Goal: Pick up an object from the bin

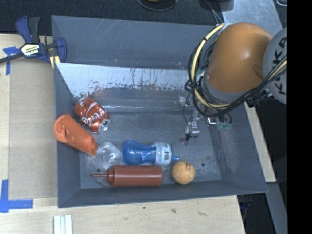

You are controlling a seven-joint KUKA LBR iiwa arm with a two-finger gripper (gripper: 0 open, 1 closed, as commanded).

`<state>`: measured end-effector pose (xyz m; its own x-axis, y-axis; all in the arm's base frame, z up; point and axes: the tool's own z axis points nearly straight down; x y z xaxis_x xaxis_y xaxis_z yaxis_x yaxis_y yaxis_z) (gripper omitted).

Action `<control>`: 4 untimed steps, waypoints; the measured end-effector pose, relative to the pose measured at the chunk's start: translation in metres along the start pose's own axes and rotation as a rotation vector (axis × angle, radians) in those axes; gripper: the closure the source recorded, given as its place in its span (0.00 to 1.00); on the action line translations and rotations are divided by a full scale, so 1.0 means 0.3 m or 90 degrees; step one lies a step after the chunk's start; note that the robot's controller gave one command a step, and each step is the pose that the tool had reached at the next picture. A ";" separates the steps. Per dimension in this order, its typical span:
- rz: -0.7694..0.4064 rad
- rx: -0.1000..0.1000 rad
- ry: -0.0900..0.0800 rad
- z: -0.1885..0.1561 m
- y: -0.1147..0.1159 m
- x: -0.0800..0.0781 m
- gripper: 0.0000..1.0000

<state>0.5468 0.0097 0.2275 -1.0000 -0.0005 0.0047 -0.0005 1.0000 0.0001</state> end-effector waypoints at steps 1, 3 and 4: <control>0.000 0.000 -0.005 -0.016 0.000 -0.004 0.00; -0.027 0.000 -0.004 0.223 0.135 0.121 0.00; -0.055 0.000 -0.002 0.277 0.069 0.186 0.00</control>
Offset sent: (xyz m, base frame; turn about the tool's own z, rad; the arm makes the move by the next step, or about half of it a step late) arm -0.0363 0.0369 -0.0555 -0.0941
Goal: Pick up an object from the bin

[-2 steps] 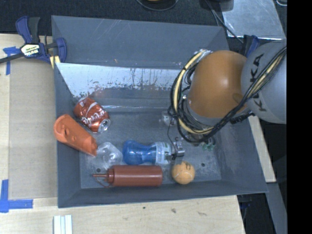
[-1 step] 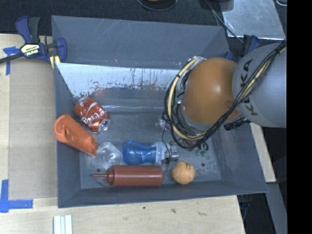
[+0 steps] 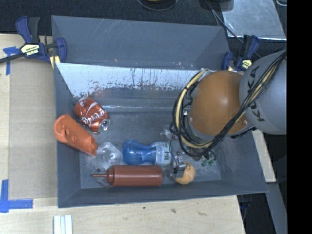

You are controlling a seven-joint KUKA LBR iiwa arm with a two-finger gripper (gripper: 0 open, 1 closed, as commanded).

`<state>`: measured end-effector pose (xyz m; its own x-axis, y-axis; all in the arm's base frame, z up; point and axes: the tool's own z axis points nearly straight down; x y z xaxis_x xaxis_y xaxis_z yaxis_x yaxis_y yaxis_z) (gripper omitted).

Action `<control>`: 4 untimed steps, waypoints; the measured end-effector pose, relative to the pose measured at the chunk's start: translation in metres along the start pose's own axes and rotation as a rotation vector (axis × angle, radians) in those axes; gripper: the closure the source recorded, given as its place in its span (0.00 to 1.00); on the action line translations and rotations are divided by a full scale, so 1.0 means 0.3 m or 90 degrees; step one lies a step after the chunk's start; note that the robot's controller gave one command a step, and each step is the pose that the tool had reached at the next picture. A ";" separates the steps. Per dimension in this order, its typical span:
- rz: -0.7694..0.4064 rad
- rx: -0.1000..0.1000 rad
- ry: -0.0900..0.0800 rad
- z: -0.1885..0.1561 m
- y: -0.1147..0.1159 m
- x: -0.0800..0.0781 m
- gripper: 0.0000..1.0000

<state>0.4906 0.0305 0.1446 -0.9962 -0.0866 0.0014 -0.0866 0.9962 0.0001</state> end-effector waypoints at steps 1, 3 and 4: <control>-0.036 0.000 -0.001 0.052 0.000 -0.031 0.00; -0.057 0.000 -0.003 0.153 0.018 -0.038 1.00; -0.057 0.000 -0.003 0.153 0.018 -0.038 1.00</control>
Offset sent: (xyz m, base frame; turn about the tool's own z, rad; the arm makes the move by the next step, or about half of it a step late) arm 0.0096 0.0070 -0.0460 -0.0933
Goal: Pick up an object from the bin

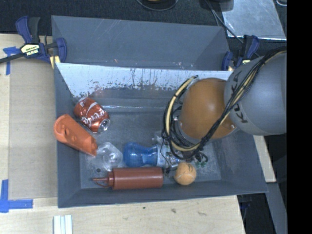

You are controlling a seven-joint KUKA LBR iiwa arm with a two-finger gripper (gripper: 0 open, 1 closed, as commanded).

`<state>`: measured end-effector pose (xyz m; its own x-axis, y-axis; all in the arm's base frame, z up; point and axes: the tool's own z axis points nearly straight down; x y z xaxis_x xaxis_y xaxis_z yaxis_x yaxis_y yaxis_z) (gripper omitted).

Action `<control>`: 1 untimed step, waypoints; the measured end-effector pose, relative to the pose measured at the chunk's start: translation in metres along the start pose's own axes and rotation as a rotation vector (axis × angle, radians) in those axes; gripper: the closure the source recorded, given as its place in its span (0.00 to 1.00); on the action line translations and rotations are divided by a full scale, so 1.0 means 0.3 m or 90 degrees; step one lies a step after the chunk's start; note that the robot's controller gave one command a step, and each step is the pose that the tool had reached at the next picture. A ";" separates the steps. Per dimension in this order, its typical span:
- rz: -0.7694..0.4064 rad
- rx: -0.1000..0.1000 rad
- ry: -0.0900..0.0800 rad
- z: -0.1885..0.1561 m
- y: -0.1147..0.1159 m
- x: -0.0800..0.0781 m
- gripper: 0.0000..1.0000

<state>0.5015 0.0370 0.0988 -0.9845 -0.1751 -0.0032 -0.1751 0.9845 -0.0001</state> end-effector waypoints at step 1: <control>0.000 0.000 0.000 0.000 0.000 0.000 1.00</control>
Offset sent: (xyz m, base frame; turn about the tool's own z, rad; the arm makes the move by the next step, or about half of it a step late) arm 0.0000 0.0000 0.0000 0.0000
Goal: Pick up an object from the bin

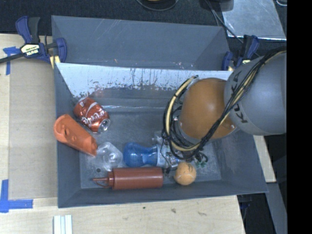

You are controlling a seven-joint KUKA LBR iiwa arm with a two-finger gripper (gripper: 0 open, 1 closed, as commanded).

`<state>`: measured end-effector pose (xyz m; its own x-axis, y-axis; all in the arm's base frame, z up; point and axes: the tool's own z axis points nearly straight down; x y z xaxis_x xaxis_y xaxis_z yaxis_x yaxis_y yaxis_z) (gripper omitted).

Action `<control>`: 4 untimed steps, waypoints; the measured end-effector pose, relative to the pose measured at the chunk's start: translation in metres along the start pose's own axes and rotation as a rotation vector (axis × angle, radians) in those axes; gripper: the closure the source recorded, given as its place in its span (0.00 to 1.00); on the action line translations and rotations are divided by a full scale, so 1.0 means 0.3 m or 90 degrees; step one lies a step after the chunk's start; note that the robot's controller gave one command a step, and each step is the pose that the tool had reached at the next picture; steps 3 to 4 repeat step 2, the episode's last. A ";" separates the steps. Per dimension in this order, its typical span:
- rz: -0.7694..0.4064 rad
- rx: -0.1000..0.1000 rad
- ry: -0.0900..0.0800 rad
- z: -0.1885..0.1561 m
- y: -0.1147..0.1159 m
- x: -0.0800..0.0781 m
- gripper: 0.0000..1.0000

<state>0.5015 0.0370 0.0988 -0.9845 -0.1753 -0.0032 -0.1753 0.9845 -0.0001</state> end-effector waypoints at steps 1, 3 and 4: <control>0.000 0.000 0.000 0.000 0.000 0.000 1.00; 0.000 0.000 0.000 0.000 0.000 0.000 1.00; 0.000 0.000 0.000 0.000 0.000 0.000 1.00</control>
Offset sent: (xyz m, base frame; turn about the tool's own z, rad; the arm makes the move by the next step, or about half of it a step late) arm 0.0000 0.0000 0.0000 0.0000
